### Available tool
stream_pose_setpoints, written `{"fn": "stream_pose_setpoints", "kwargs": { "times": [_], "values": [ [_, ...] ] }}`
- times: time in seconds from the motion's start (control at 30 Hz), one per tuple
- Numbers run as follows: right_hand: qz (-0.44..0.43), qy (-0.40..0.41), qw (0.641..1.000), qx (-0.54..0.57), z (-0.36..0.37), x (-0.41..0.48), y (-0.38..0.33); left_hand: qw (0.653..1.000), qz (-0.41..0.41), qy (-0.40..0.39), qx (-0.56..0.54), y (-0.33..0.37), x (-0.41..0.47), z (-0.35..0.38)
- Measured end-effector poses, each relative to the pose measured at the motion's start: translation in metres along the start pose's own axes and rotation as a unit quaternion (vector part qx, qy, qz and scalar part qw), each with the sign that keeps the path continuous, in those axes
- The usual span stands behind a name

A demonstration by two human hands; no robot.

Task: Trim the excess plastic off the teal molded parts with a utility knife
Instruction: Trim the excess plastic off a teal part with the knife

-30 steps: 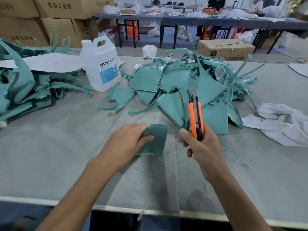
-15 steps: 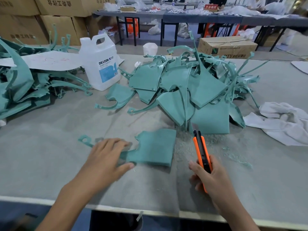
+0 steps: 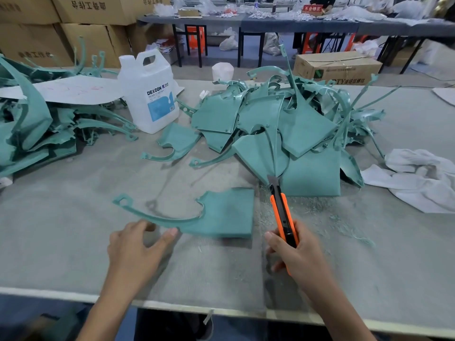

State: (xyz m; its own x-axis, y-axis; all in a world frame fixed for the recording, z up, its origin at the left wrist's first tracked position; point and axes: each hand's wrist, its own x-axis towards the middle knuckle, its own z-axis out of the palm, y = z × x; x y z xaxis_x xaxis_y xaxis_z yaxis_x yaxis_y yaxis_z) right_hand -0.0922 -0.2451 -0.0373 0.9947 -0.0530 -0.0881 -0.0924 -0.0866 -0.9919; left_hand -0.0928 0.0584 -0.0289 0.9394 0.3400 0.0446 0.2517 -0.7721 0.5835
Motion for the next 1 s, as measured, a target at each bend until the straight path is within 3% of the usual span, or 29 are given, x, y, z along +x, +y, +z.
{"fn": "stream_pose_setpoints", "kwargs": {
  "times": [0.07, 0.13, 0.2, 0.3, 0.4, 0.67, 0.8, 0.9, 1.0],
  "values": [
    [0.003, -0.008, 1.0, -0.001, 0.002, 0.001, -0.002, 0.981, 0.011, 0.008, -0.194, 0.01, 0.003, 0.007],
    [0.004, -0.008, 1.0, -0.006, 0.001, -0.001, -0.002, 0.934, -0.01, 0.0, -0.357, 0.021, 0.008, 0.009],
    [0.007, 0.001, 1.0, -0.01, -0.004, -0.004, -0.001, 0.899, -0.026, 0.005, -0.437, 0.029, 0.013, 0.007],
    [0.006, 0.021, 1.0, -0.022, -0.01, -0.009, -0.004, 0.911, 0.021, 0.049, -0.41, 0.037, 0.025, -0.005],
    [0.012, 0.015, 1.0, 0.017, -0.006, -0.013, -0.018, 0.911, 0.085, 0.033, -0.402, 0.054, 0.034, -0.018],
    [0.012, -0.151, 0.974, 0.167, 0.024, -0.028, -0.039, 0.879, 0.095, -0.081, -0.46, 0.107, 0.01, -0.016],
    [0.008, -0.032, 0.965, 0.26, 0.021, -0.025, -0.04, 0.775, 0.013, -0.207, -0.597, 0.093, -0.008, -0.013],
    [0.007, 0.026, 0.951, 0.309, 0.02, -0.019, -0.04, 0.77, -0.024, -0.285, -0.57, 0.09, -0.032, 0.008],
    [0.009, 0.018, 0.961, 0.275, 0.031, -0.022, -0.04, 0.783, 0.038, -0.251, -0.569, 0.094, -0.059, 0.028]
  ]
}}
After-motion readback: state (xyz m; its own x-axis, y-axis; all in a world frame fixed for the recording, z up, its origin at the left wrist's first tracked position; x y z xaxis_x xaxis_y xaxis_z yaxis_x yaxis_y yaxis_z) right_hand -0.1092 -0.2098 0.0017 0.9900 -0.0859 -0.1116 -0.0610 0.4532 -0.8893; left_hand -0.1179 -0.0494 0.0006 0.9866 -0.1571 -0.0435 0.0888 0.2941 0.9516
